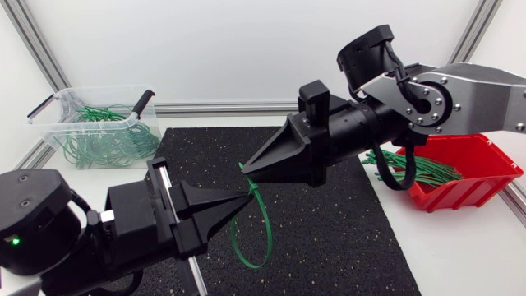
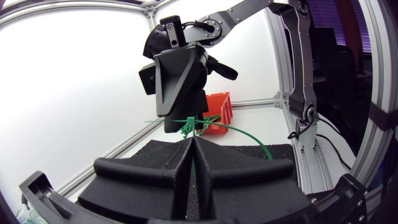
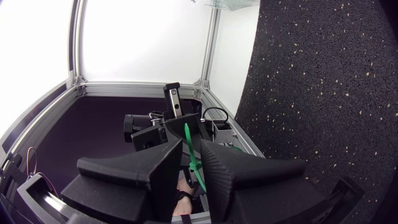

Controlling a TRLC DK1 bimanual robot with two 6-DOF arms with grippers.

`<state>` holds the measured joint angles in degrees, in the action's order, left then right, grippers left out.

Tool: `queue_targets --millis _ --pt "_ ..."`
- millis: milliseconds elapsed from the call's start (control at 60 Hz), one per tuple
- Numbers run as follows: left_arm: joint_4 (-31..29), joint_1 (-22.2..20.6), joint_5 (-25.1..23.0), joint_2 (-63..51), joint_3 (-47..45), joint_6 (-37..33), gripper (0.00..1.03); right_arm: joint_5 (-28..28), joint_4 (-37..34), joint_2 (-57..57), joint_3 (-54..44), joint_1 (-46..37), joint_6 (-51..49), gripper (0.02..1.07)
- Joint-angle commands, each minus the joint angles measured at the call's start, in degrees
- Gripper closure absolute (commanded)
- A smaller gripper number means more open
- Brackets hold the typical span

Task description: Take a green cable tie from the red box, thread the tail through the head to close it, then place it in the transparent bin on the left.

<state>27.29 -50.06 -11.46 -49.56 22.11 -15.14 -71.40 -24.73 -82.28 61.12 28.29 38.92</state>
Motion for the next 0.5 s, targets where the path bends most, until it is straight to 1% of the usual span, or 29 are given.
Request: queue_targets --millis 0,200,233,250,267,283,483 --pt "1.3 -0.1 0.2 -0.6 -1.5 -1.7 0.99 -0.4 -1.0 -0.4 0.7 0.8 -1.1 0.82" --pt "2.0 0.5 0.2 -0.8 -2.1 -2.4 0.99 -0.3 -2.3 -0.5 0.8 1.3 -2.4 0.82" --pt "2.1 0.6 0.2 -0.8 -2.2 -2.5 0.99 -0.1 -2.4 -0.5 0.8 1.3 -3.0 0.88" --pt "2.1 0.6 0.2 -0.8 -2.2 -2.7 0.99 0.0 -2.4 -0.5 0.8 1.2 -3.1 0.92" --pt "2.1 0.6 0.2 -0.8 -2.3 -3.1 0.99 0.3 -2.4 -0.4 0.8 1.1 -3.4 1.00" --pt "2.1 0.6 0.2 -0.8 -2.4 -3.1 0.99 0.5 -2.5 -0.4 0.8 1.1 -3.4 1.02" --pt "2.6 0.2 0.5 -0.8 -3.2 -3.4 0.99 1.8 -3.5 0.5 1.7 1.6 -3.4 1.01"
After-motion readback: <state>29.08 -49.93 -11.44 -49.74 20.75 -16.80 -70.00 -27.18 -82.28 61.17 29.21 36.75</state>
